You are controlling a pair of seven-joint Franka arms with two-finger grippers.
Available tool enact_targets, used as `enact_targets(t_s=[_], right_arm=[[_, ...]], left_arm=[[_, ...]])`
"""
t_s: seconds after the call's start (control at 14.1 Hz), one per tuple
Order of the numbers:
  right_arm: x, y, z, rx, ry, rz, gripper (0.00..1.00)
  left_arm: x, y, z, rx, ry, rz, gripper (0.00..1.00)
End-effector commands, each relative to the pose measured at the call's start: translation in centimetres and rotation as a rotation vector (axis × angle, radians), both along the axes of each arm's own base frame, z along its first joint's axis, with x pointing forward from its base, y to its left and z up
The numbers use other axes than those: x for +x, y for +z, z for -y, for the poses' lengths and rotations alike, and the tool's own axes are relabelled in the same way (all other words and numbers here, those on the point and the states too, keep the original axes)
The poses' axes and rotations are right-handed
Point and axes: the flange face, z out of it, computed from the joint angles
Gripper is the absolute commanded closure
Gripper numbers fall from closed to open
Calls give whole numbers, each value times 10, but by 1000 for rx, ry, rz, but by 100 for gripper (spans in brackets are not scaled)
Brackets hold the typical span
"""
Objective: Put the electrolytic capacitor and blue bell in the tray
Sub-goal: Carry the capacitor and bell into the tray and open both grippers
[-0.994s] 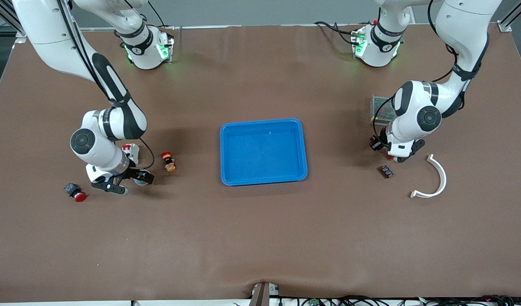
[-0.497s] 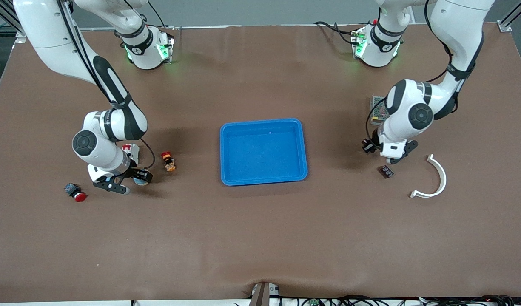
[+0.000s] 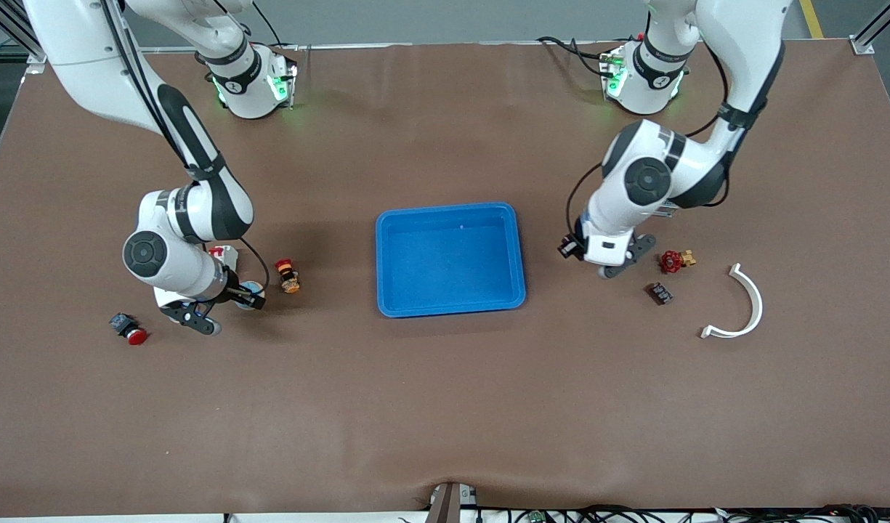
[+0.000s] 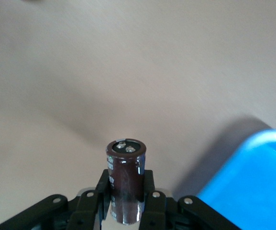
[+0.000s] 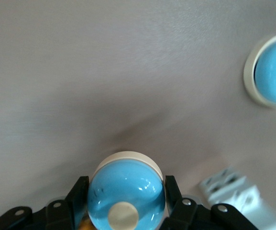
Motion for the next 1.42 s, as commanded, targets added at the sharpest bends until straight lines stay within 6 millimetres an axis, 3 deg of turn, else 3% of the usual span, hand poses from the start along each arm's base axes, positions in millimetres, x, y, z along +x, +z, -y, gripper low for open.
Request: enact_targets(t_s=[0.0,0.35,0.57,0.71,0.85,0.99,1.14,1.35], right_arm=[[7,32,-60,1,-190,24,100],[-3,58,-156,56,-602,33,100],[-22,64,-206,55,-781,19,100],[-24,74,-233,70,-904,21,100],[-30,70,-257,70,-960,15,100],[-37,62,-274,63,-975,12,100],[-44,44,-291,43,-983,-1,100],[-52,9,-321,7,-974,0,100]], left_arm=[[0,2,30,-2,25,-8,100],[-8,-3,82,-22,56,-13,100],[-12,-11,111,-32,93,-27,100],[-17,-22,126,-31,132,-48,100],[-28,-35,143,-25,164,-69,100],[-24,-44,150,-31,202,-78,100],[-26,-53,162,-33,211,-91,100],[-22,-66,162,-30,221,-106,100]])
